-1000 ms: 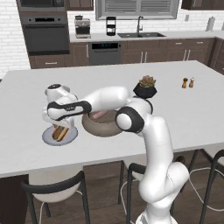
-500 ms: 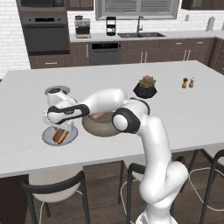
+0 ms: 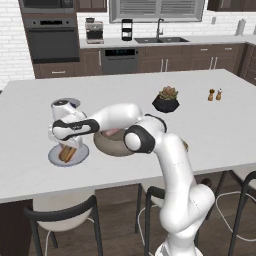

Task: Place one bun and one sausage from the bowl on each plate.

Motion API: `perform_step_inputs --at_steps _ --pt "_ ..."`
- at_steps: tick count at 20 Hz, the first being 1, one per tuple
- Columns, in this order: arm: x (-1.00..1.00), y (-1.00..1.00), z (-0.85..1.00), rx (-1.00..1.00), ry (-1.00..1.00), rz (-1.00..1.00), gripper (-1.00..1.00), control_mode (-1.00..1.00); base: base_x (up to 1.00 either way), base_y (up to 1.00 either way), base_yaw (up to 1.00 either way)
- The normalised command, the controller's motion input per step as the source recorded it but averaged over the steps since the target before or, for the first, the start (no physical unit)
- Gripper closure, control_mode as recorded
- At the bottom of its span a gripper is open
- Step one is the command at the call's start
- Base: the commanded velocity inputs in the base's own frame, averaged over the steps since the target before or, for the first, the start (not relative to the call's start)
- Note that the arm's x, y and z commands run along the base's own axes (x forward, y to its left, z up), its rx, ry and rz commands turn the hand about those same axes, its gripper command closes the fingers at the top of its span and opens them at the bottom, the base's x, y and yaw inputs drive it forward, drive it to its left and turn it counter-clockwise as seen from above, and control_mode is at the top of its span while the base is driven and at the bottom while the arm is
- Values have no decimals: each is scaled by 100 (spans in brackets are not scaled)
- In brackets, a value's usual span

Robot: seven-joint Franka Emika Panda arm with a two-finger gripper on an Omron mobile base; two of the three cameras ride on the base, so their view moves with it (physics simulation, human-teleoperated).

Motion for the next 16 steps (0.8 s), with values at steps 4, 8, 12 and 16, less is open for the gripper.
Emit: perform_step_inputs --at_steps 4,8,12,16 --pt "18 0 -13 0 -1 0 -100 -100 0 0 0" --pt "-1 -11 2 0 -2 0 -100 -100 0 0 0" --pt "-3 -19 22 0 0 0 -100 -100 0 0 0" --pt "-5 -36 37 1 -7 -3 -100 -100 0 0 0"
